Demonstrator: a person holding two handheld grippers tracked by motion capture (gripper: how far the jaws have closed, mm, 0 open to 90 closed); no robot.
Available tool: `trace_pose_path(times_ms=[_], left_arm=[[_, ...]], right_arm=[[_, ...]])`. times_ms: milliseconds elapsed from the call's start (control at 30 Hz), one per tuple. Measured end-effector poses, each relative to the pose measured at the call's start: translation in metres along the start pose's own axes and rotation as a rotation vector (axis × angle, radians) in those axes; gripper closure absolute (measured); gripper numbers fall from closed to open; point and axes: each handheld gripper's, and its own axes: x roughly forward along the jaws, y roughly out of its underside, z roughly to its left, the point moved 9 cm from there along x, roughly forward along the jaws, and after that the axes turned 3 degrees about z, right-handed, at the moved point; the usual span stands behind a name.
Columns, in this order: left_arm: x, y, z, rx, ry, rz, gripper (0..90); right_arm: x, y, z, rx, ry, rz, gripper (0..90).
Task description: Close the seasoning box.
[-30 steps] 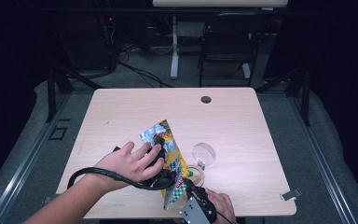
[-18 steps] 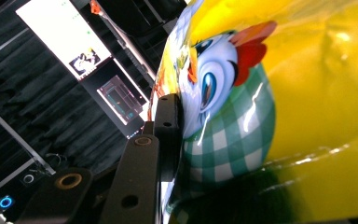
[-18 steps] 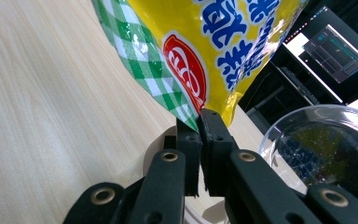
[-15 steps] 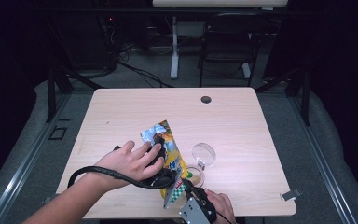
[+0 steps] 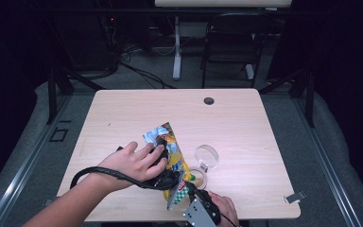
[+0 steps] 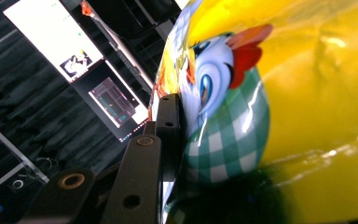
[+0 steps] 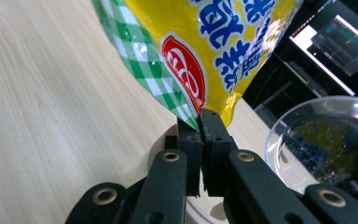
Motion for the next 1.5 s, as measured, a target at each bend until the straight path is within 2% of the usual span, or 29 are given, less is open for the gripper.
trace_pose_path(times_ms=[200,433,500,600,867,1033,1500], left_arm=[[0.0000,-0.0022,0.0017,0.003,0.009,-0.002,77.5],[0.0004,-0.0036,0.0022,0.007,0.009,-0.011,77.7],[0.0000,-0.0031,0.0020,0.007,0.018,-0.007,77.7],[-0.0001,-0.0019,0.0022,0.004,0.029,-0.005,77.6],[-0.0005,-0.0019,0.0043,0.007,0.018,-0.010,77.7],[-0.0012,-0.0034,0.0020,0.014,0.032,-0.012,78.0],[-0.0034,-0.0030,0.0024,0.022,0.008,-0.006,77.9]], right_arm=[[0.0003,0.0044,-0.0048,0.076,-0.027,0.005,88.8],[0.0001,0.0062,-0.0053,0.133,-0.064,0.007,89.0],[-0.0001,0.0067,-0.0061,0.167,-0.080,0.005,88.9],[-0.0006,0.0064,-0.0069,0.168,-0.077,0.000,89.0],[0.0000,0.0052,-0.0066,0.146,-0.062,-0.010,88.8],[0.0022,0.0071,-0.0037,0.139,-0.076,0.001,89.1],[0.0028,0.0070,-0.0036,0.130,-0.064,0.004,88.8]])
